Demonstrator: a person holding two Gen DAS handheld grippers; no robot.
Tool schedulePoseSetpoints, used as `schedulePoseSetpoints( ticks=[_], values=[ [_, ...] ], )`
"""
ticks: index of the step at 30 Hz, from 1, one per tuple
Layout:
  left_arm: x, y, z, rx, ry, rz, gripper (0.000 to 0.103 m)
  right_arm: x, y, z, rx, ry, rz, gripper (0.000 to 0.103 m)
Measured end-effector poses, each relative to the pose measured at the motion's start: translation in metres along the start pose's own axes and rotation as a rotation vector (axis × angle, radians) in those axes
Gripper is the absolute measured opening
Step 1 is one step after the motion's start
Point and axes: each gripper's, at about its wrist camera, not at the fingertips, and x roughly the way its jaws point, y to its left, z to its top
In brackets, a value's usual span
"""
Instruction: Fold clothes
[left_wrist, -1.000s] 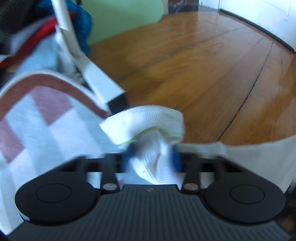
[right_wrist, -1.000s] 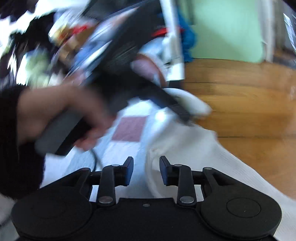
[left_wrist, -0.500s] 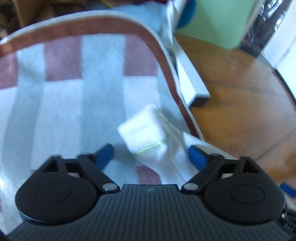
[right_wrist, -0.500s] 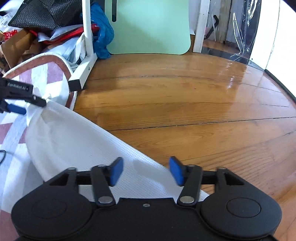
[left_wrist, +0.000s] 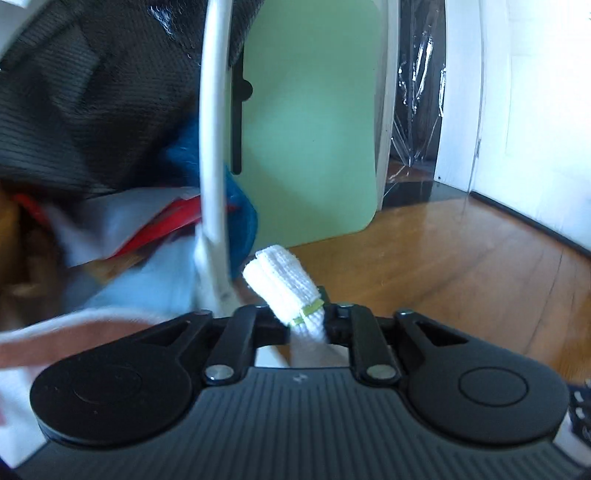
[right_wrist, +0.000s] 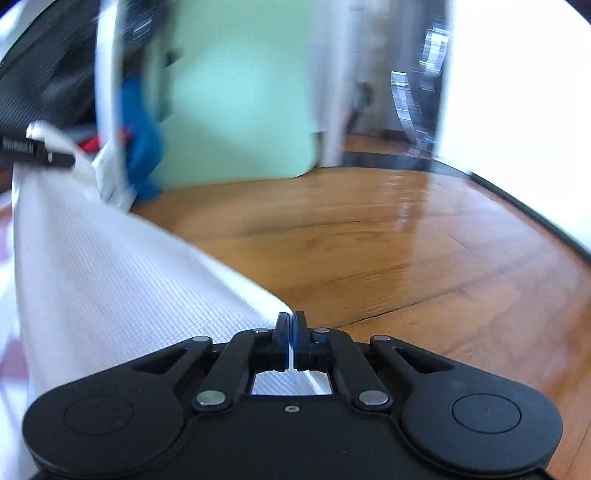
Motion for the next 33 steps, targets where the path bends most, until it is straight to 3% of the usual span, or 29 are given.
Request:
schedulePoseSetpoints(
  ticks=[1,2,4,5,8,10,14,15,18,20,22,27,30,33],
  values=[
    [0.021,-0.002,0.004,0.022,0.043,0.013,0.032,-0.002,-0.005,0.002,0.033,0.025,-0.039,0.021],
    [0.037,-0.004,0.006,0.062,0.087,0.049,0.033,-0.003,-0.010,0.004,0.067,0.050,-0.078,0.040],
    [0.056,-0.009,0.005,0.134,0.144,0.164,0.032,-0.022,-0.027,0.003,0.143,0.069,-0.102,0.051],
    [0.054,-0.013,0.003,0.154,0.149,0.184,0.032,-0.038,-0.038,-0.001,0.181,0.075,-0.098,0.052],
    [0.031,-0.042,-0.004,0.195,0.153,0.102,0.032,-0.092,-0.077,-0.026,0.285,0.126,-0.075,0.056],
    [0.016,-0.061,-0.008,0.222,0.156,0.048,0.035,-0.134,-0.110,-0.054,0.343,0.156,-0.114,0.056],
    [-0.015,-0.099,-0.017,0.277,0.161,-0.062,0.056,-0.218,-0.186,-0.119,0.516,0.213,-0.259,0.056],
    [-0.021,-0.114,-0.020,0.287,0.174,-0.121,0.058,-0.239,-0.206,-0.134,0.575,0.221,-0.295,0.056],
    [-0.029,-0.187,-0.035,0.258,0.302,-0.418,0.058,-0.293,-0.261,-0.170,0.803,0.179,-0.344,0.056],
    [-0.031,-0.238,-0.046,0.251,0.407,-0.581,0.058,-0.318,-0.293,-0.189,0.945,0.166,-0.336,0.064],
    [-0.040,-0.294,-0.058,0.320,0.479,-0.691,0.058,-0.327,-0.317,-0.204,1.047,0.194,-0.332,0.065],
    [-0.073,-0.420,-0.090,0.607,0.513,-0.870,0.064,-0.315,-0.354,-0.215,1.141,0.245,-0.323,0.065],
    [-0.084,-0.476,-0.108,0.710,0.504,-0.905,0.065,-0.305,-0.374,-0.221,1.165,0.242,-0.306,0.070],
    [-0.079,-0.510,-0.118,0.681,0.528,-0.895,0.069,-0.292,-0.386,-0.229,1.186,0.232,-0.319,0.070]
  ],
)
